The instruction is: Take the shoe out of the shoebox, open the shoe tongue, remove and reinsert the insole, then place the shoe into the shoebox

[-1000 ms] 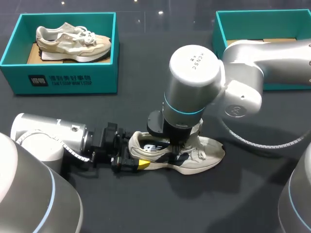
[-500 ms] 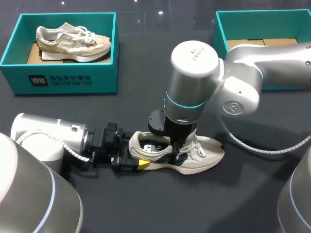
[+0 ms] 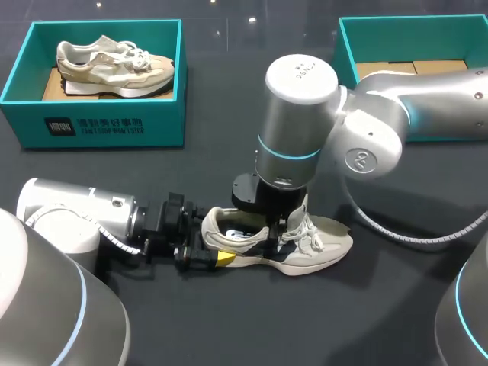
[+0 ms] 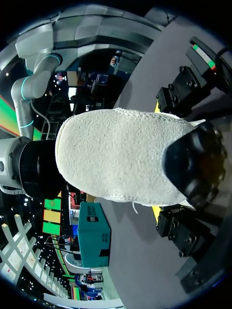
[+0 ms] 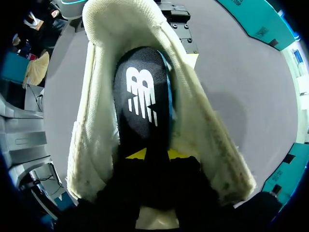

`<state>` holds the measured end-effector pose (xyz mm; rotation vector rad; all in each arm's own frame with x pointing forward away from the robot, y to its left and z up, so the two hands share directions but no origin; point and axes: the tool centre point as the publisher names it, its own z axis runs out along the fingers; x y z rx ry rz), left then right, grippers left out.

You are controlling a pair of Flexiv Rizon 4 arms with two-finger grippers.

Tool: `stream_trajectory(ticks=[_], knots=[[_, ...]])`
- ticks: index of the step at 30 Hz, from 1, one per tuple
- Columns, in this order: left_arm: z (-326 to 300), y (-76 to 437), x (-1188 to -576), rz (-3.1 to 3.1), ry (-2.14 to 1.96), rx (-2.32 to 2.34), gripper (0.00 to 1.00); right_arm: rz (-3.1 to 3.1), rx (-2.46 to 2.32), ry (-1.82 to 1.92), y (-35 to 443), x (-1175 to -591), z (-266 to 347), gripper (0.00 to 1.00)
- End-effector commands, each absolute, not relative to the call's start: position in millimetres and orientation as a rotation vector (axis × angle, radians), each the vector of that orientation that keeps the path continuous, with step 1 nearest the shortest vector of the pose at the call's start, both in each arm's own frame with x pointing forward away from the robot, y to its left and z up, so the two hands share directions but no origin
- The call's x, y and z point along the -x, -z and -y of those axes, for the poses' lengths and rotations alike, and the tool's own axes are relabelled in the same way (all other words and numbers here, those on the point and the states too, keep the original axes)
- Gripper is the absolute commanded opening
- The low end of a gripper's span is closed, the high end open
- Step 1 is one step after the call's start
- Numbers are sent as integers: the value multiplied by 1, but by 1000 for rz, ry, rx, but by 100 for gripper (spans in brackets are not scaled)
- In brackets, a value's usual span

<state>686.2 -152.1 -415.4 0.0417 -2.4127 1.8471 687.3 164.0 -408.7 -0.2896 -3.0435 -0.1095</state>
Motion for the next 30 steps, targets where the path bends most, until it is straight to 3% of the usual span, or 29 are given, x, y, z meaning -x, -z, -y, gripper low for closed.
stream_trajectory(ticks=[1,9,30], knots=[[152,415,-687,2414,-1846,-45,0,3037,291,104,437,-676,-172,0],[152,415,-687,2414,-1846,-45,0,3043,278,159,434,-671,-168,0],[152,415,-687,2414,-1846,-45,0,3233,-24,715,382,-672,-137,0]])
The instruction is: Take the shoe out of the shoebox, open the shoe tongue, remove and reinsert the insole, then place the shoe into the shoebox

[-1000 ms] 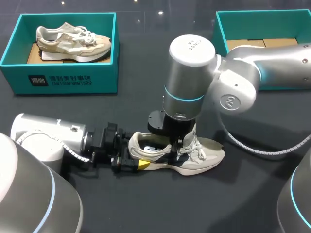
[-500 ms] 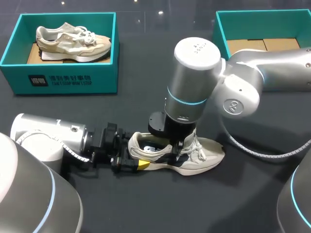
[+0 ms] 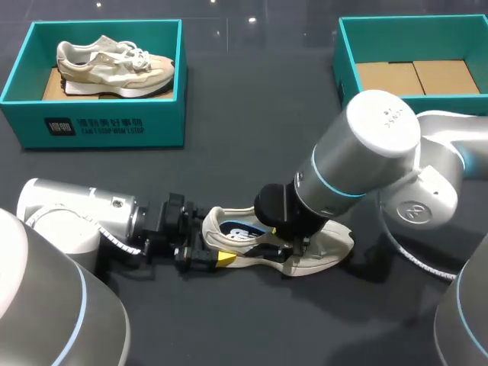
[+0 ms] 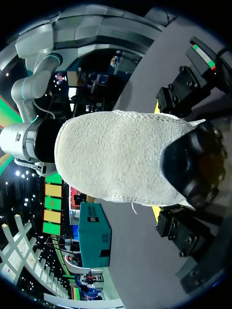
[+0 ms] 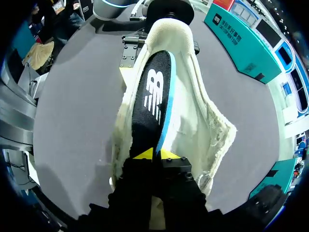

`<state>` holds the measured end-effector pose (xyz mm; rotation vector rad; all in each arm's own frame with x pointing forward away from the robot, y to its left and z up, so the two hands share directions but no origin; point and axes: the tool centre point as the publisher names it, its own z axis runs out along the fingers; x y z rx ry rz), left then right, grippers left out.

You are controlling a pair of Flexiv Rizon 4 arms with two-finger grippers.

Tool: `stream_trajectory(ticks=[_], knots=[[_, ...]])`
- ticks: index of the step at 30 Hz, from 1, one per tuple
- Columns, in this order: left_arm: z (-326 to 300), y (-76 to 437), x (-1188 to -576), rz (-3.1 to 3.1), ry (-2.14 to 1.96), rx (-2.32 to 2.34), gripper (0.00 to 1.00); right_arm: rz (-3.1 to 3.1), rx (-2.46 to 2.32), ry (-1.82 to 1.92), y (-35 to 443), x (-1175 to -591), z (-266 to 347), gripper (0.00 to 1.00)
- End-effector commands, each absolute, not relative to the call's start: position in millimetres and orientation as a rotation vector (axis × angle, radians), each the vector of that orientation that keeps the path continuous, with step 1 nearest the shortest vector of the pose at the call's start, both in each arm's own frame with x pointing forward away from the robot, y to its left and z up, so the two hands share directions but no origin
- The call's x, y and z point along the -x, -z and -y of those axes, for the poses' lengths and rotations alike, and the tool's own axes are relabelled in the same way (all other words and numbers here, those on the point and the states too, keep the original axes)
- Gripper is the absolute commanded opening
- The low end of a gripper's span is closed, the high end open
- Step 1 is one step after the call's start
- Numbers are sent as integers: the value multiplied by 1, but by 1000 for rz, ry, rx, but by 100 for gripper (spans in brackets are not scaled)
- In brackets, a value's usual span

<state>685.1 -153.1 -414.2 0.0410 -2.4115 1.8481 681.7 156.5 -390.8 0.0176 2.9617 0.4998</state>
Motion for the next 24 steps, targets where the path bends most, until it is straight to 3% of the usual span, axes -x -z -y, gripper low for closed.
stream_trajectory(ticks=[1,24], knots=[[152,415,-687,2414,-1846,-45,0,-2884,43,-671,380,-673,-136,0],[152,415,-687,2414,-1846,-45,0,-2771,458,-761,329,-696,-180,0]])
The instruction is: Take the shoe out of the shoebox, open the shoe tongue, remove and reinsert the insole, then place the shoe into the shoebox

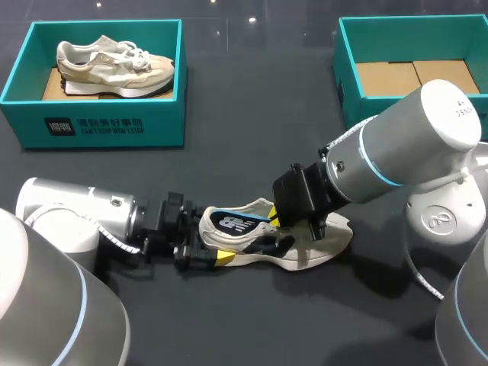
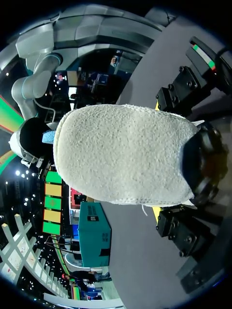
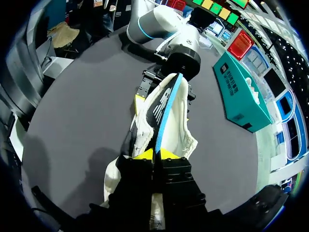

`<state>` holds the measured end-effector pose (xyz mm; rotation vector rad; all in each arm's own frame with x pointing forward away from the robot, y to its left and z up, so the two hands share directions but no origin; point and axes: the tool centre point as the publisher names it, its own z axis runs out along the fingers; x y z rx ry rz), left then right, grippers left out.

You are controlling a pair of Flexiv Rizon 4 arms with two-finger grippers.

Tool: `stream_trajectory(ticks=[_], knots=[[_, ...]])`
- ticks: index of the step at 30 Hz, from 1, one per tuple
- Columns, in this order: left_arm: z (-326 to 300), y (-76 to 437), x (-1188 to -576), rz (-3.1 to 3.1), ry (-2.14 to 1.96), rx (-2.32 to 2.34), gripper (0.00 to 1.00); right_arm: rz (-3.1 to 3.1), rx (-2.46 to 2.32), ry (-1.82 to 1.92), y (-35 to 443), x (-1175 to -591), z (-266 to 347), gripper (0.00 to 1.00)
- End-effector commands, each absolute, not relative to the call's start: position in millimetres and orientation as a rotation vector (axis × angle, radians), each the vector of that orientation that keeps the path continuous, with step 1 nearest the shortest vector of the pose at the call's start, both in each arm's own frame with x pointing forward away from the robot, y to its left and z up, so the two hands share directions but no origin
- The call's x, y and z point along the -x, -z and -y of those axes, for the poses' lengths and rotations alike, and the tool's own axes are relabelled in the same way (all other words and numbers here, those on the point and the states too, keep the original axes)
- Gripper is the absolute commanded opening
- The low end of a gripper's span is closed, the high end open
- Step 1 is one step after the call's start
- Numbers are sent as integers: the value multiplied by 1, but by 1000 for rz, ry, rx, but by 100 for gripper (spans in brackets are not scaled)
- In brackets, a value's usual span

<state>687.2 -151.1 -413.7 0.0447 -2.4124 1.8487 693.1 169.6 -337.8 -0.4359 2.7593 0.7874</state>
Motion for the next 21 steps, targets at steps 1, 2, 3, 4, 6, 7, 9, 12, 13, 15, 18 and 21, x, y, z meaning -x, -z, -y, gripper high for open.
stream_trajectory(ticks=[1,2,3,4,6,7,9,12,13,15,18,21], knots=[[152,415,-687,2414,-1846,-45,0,-2770,469,-762,327,-696,-181,0],[152,415,-687,2414,-1846,-45,0,-2770,475,-764,326,-697,-182,0],[152,415,-687,2414,-1846,-45,0,-2770,477,-765,325,-697,-183,0],[152,415,-687,2414,-1846,-45,0,-2771,477,-766,325,-698,-183,0],[152,415,-687,2414,-1846,-45,0,-2778,455,-774,326,-699,-180,0],[152,415,-687,2414,-1846,-45,0,-2779,446,-780,327,-699,-178,0],[152,415,-687,2414,-1846,-45,0,-2784,411,-800,331,-698,-173,0],[152,415,-687,2414,-1846,-45,0,-2789,372,-823,335,-697,-166,0],[152,415,-687,2414,-1846,-45,0,-2791,358,-827,336,-697,-164,0],[152,415,-687,2414,-1846,-45,0,-2779,345,-857,337,-696,-160,0],[152,415,-687,2414,-1846,-45,0,-2761,349,-889,337,-695,-156,0],[152,415,-687,2414,-1846,-45,0,-2737,375,-921,335,-695,-154,0]])
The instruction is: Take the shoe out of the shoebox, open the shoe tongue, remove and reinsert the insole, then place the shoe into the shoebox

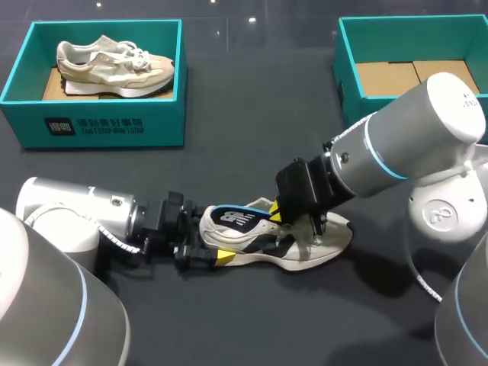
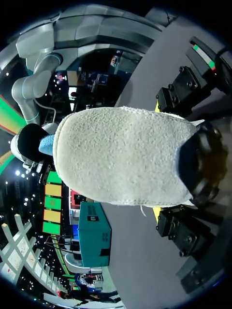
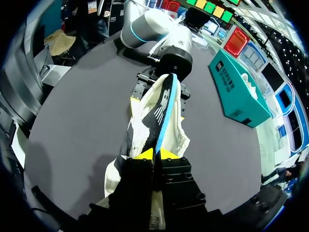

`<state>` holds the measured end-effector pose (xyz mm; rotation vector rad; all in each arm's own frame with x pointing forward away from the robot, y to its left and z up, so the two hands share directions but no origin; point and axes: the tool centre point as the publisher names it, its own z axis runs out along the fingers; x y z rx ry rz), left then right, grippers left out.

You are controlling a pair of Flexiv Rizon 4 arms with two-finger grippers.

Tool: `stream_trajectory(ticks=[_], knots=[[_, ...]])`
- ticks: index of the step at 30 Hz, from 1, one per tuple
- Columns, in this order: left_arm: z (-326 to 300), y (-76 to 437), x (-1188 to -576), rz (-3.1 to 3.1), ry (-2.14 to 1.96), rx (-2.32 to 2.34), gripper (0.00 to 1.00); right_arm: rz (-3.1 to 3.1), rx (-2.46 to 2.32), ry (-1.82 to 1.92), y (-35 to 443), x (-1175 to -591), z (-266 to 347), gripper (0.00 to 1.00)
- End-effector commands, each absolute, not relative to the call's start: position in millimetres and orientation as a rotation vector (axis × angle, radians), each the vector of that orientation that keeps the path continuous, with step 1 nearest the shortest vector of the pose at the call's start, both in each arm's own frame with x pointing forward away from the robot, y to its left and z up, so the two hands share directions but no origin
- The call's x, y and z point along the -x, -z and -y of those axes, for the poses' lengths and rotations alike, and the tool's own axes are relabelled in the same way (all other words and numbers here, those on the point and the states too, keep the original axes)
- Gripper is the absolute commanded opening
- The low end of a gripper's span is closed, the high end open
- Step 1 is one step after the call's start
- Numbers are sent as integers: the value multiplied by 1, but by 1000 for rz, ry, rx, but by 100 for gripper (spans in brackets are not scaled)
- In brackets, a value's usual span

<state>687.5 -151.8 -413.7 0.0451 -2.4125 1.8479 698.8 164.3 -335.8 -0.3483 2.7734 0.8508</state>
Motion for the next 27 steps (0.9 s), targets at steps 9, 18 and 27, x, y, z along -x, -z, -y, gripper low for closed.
stream_trajectory(ticks=[9,18,27], knots=[[152,415,-687,2414,-1846,-45,0,-2748,564,-929,326,-703,-170,0],[152,415,-687,2414,-1846,-45,0,-2824,734,-873,320,-714,-195,0],[152,415,-687,2414,-1846,-45,0,-2907,777,-820,317,-714,-207,0]])
